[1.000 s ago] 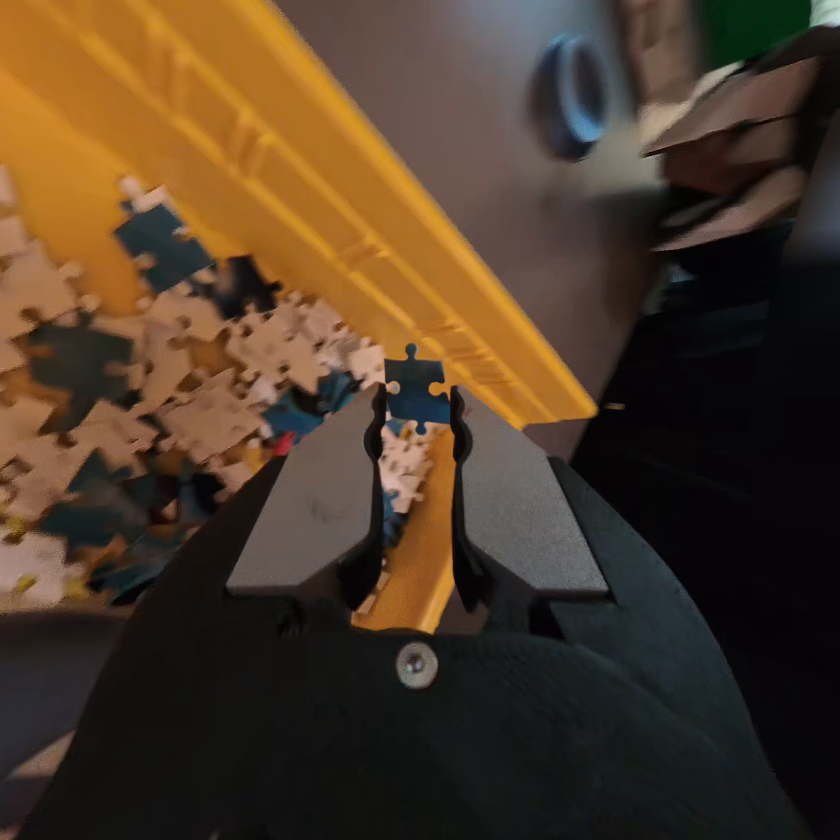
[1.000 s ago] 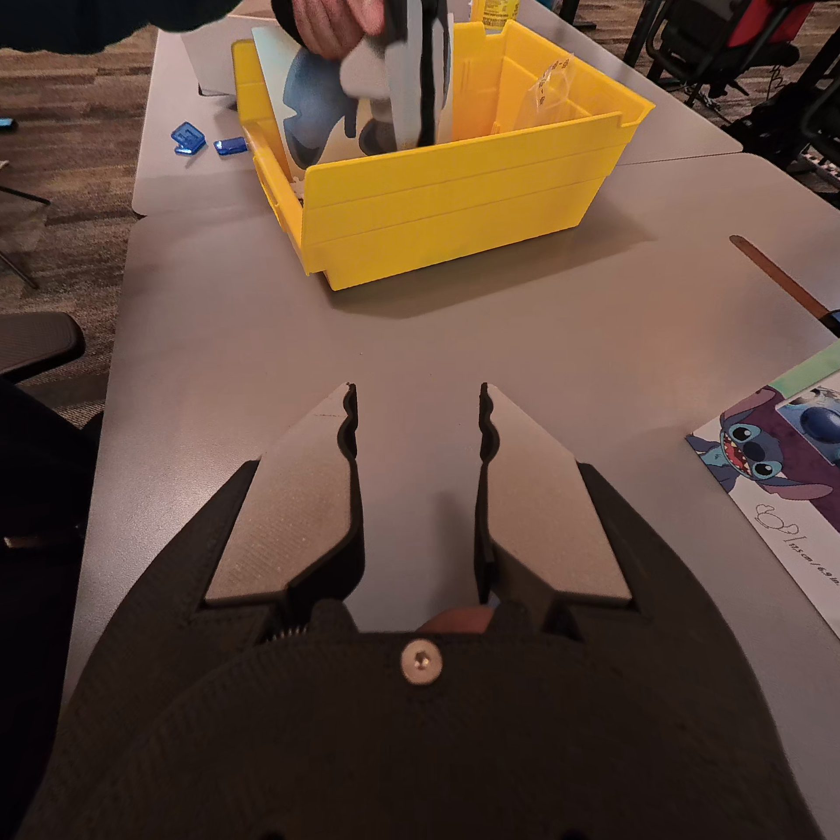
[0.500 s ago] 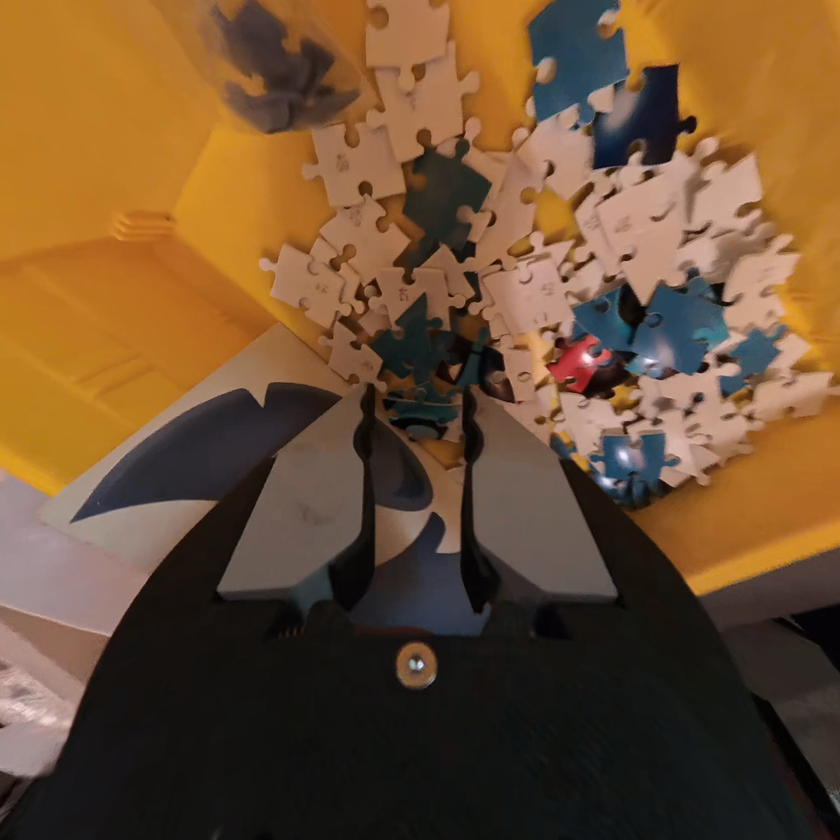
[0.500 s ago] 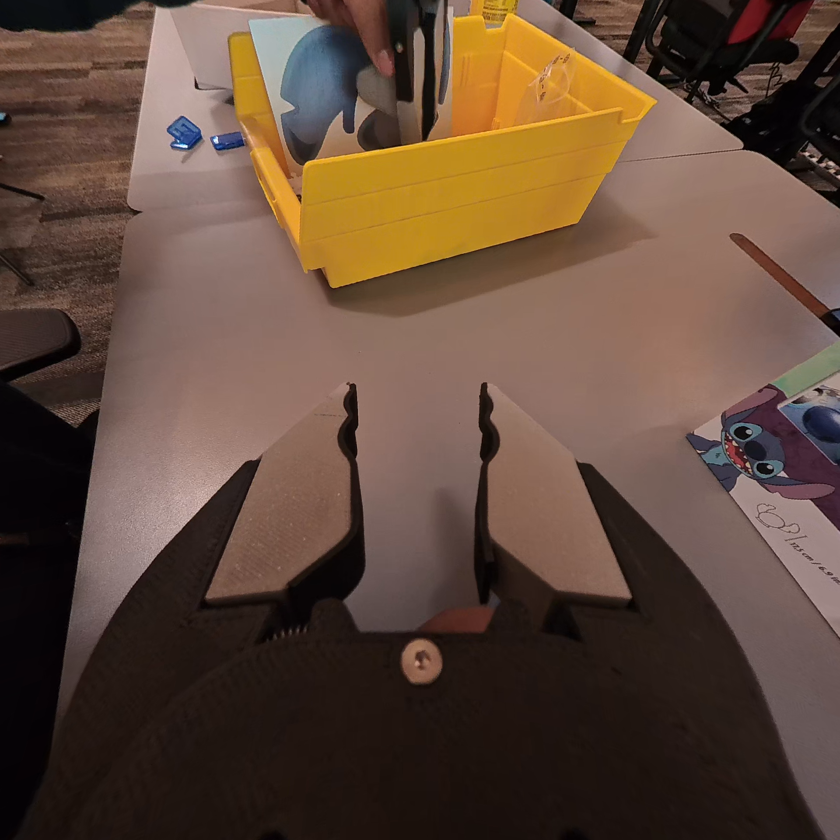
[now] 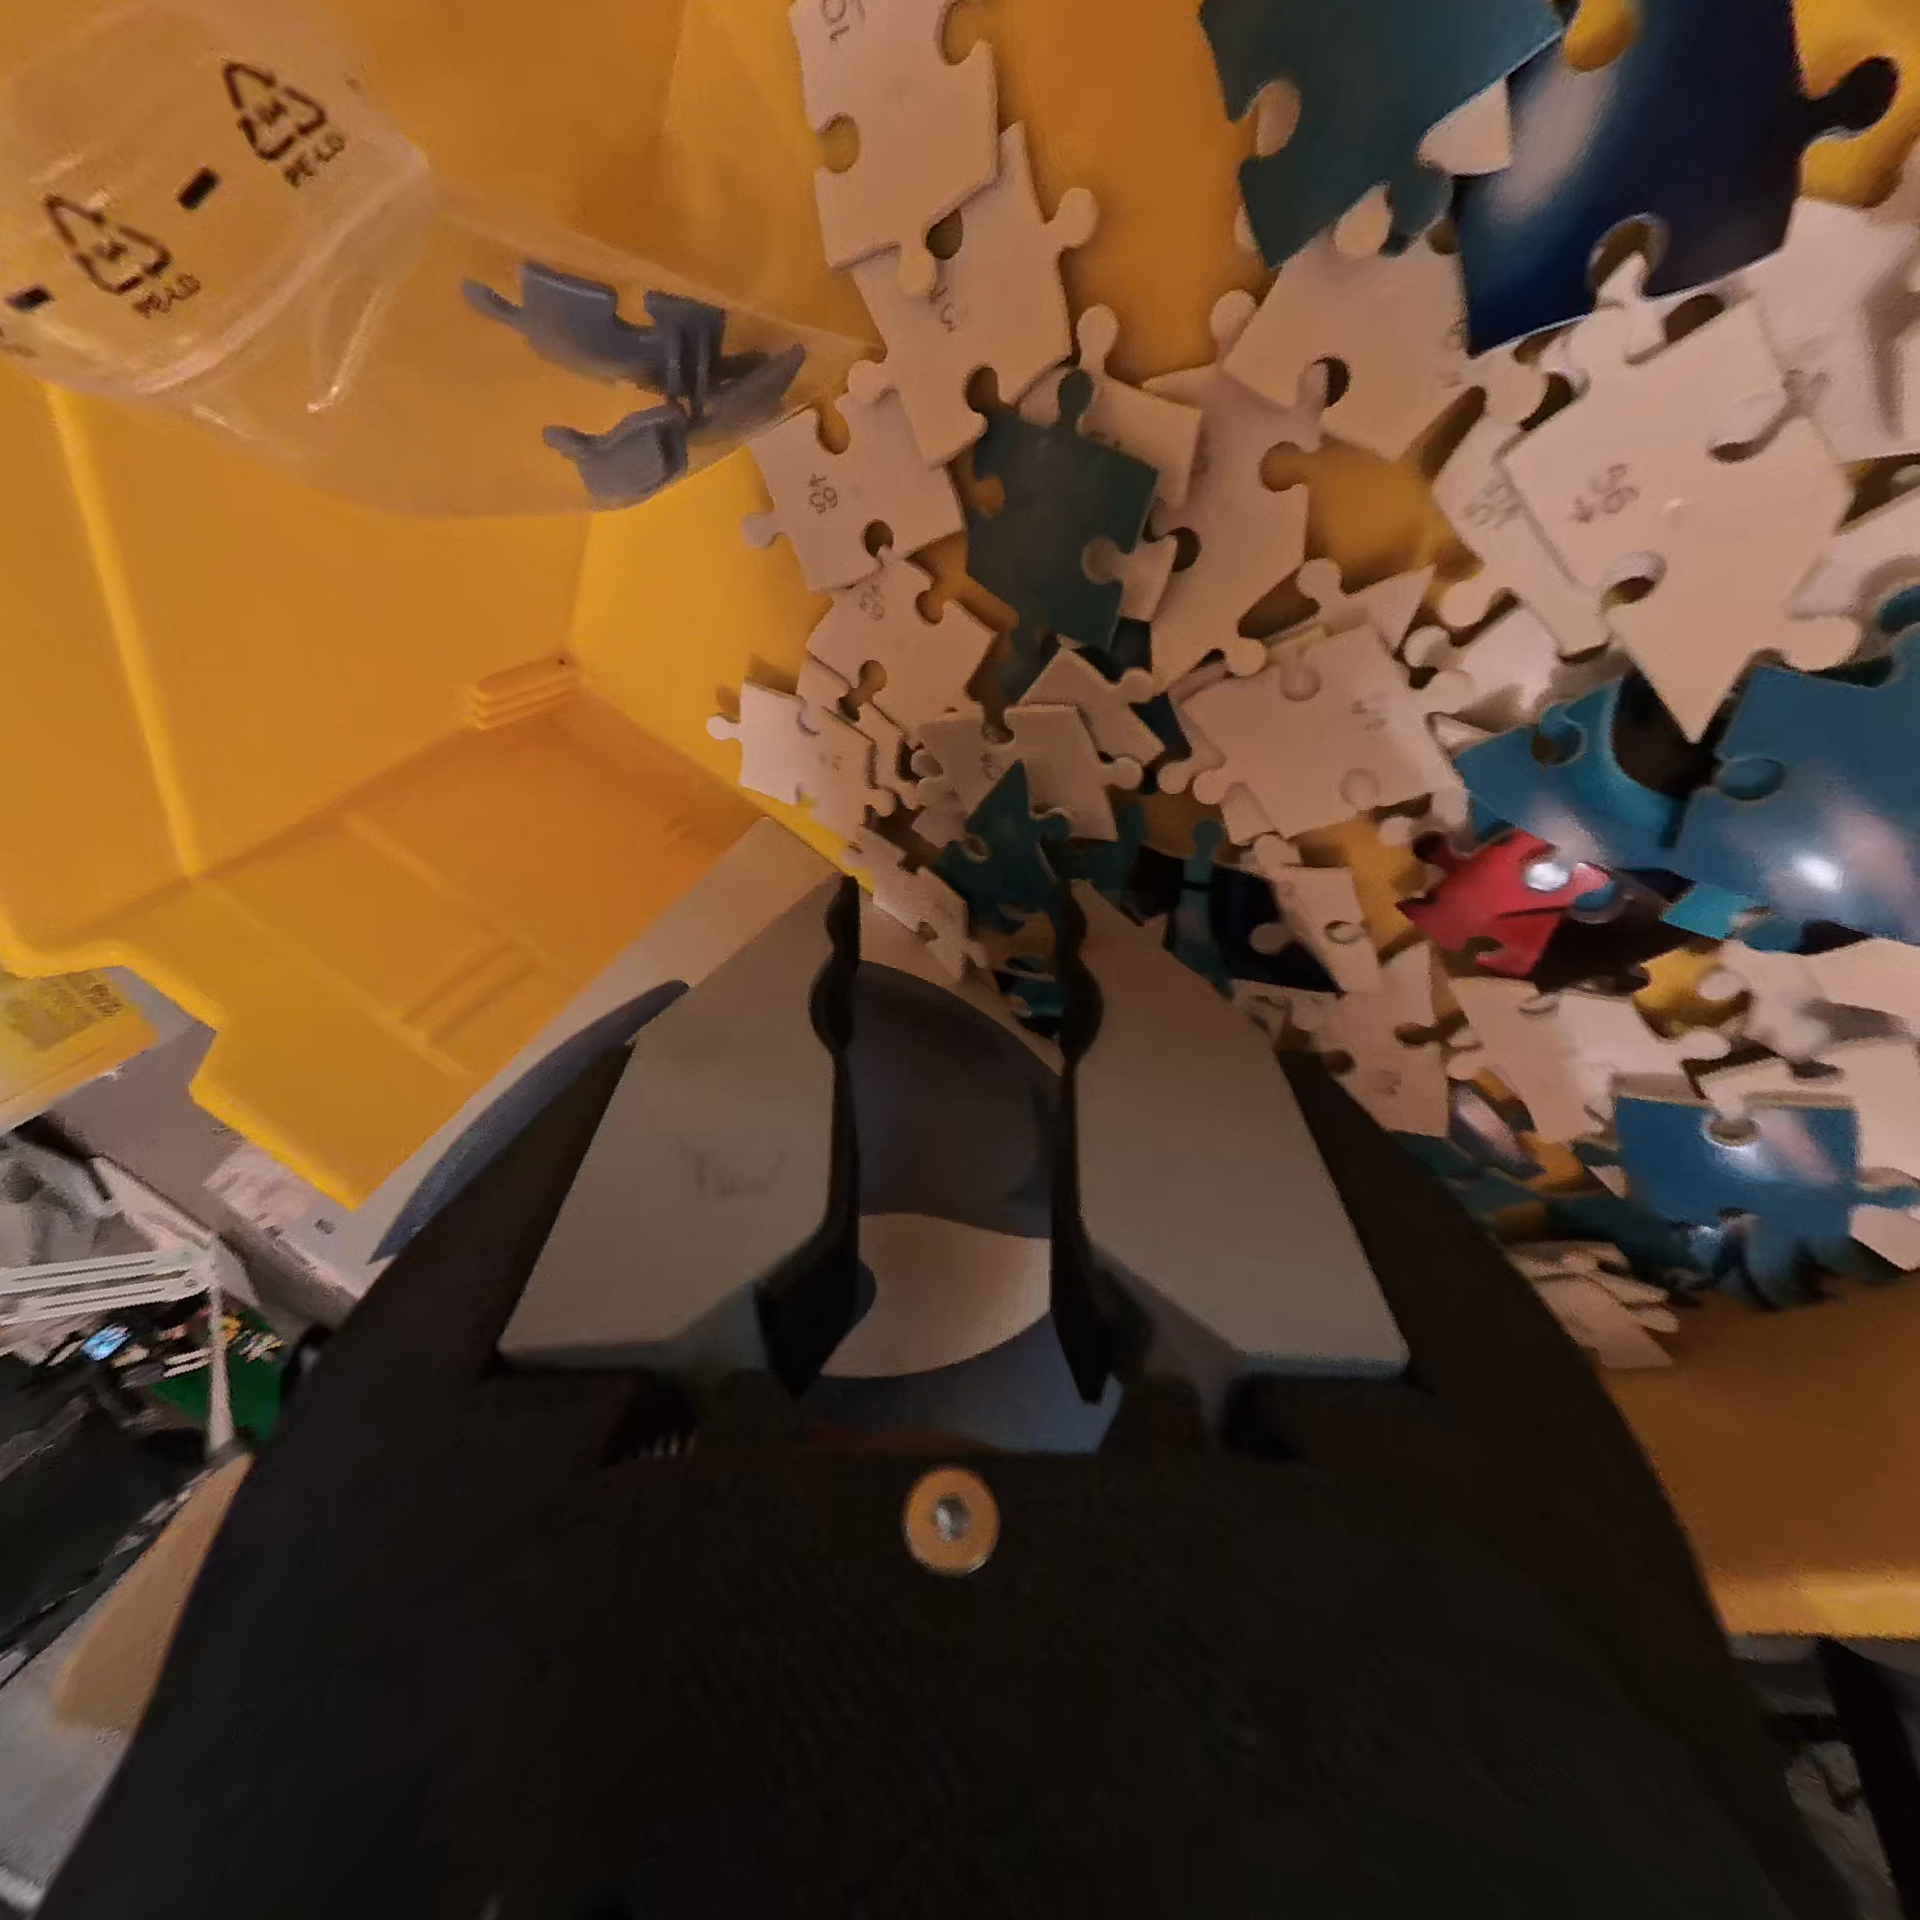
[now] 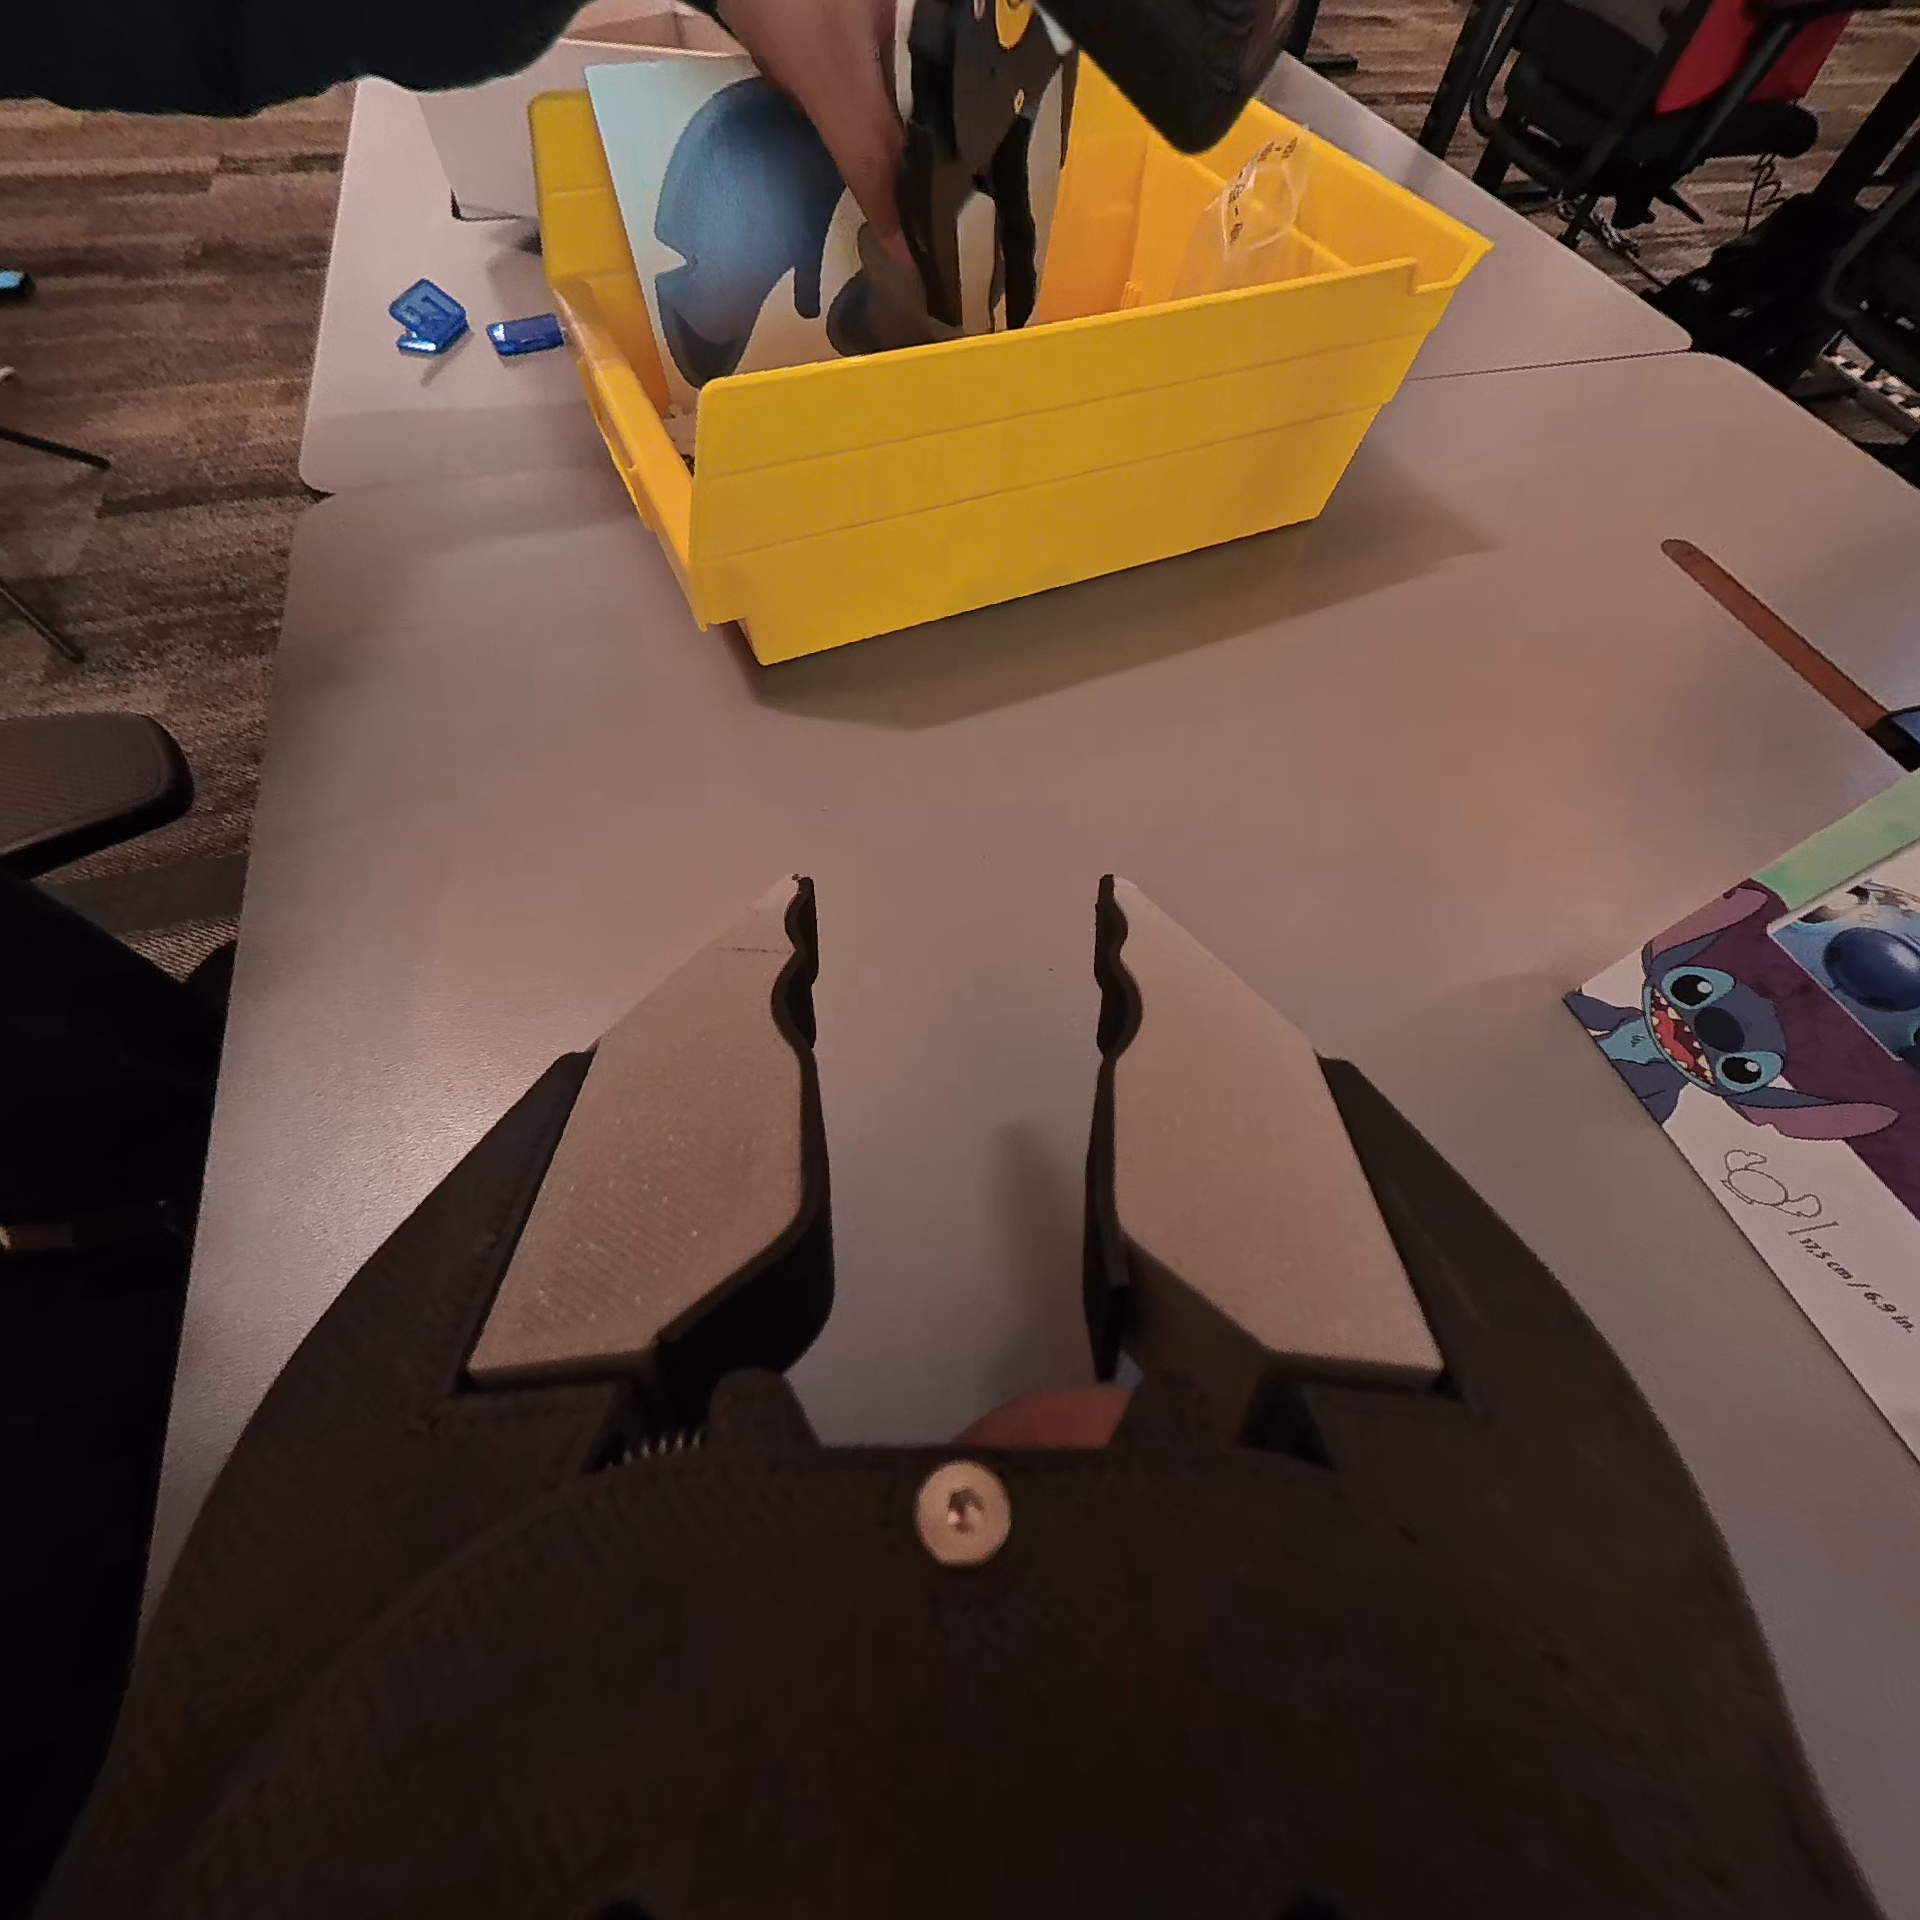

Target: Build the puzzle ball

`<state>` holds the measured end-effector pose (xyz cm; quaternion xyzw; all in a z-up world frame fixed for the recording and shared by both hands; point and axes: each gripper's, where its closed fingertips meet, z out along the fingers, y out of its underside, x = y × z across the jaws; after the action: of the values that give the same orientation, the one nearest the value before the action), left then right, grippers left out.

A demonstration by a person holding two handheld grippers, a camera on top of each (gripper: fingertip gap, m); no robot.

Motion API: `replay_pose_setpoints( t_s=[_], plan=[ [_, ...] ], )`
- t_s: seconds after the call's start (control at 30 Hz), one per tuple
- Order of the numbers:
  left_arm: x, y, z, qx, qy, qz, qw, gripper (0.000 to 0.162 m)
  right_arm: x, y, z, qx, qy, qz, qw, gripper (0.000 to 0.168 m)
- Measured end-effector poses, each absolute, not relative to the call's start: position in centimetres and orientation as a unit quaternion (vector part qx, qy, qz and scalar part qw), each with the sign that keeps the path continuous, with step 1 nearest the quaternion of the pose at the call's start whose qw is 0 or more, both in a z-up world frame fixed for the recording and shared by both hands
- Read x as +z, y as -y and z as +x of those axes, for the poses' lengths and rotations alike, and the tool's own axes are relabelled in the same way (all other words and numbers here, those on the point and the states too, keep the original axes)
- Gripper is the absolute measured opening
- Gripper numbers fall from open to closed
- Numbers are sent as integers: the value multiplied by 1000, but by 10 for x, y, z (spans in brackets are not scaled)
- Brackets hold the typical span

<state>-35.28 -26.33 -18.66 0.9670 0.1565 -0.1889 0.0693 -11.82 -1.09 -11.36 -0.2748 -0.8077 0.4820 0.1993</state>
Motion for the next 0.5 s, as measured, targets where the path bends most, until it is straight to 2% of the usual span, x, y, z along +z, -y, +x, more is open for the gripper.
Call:
replay_pose_setpoints(
  t_s=[0.23,0.3,0.33,0.4,0.5],
  plan=[
    [-190,264,-361,-214,-131,963,95,25,-111,10,-118,485,806,-275,201,50],
    [-193,266,-363,-210,-135,964,95,13,-111,10,-117,484,806,-274,202,50],
    [-192,267,-365,-212,-136,963,92,13,-111,10,-117,484,806,-274,202,51],
    [-186,265,-366,-204,-146,965,73,3,-111,10,-117,484,806,-274,203,50],
    [-174,255,-354,-134,-178,975,14,2,-111,10,-117,485,806,-274,201,50]
  ],
)
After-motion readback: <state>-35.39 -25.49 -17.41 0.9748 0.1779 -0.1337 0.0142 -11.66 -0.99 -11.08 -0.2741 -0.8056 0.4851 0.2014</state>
